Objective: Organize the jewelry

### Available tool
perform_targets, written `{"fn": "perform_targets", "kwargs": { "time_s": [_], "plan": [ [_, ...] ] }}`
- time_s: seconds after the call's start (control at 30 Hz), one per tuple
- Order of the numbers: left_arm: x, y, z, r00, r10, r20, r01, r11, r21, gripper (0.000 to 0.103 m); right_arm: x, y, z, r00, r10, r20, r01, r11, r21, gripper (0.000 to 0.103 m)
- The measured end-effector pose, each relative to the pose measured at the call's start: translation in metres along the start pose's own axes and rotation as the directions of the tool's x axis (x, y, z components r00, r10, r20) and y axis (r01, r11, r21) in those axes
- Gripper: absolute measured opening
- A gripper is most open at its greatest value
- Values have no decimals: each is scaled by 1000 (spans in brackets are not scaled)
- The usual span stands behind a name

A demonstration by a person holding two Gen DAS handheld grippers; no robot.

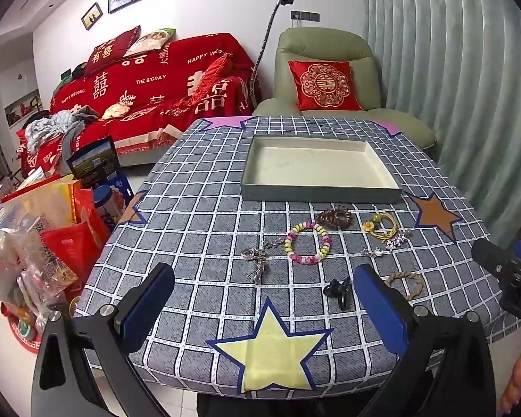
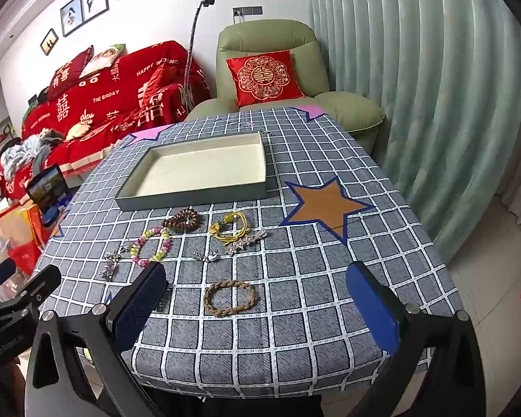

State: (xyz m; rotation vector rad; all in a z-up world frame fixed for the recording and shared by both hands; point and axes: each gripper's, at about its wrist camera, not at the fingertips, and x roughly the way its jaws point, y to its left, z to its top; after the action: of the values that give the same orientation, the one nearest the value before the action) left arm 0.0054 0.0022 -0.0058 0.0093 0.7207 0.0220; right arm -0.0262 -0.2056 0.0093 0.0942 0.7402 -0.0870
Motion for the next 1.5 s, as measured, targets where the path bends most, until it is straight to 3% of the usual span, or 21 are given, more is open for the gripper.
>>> {"fn": "perform_targets", "kwargs": {
  "time_s": [1.5],
  "plan": [
    [4, 4, -4, 1000, 13, -16, -13, 1000, -10, 103, 8, -1, 2, 1000, 14, -14, -14, 1000, -4, 103]
  ]
}}
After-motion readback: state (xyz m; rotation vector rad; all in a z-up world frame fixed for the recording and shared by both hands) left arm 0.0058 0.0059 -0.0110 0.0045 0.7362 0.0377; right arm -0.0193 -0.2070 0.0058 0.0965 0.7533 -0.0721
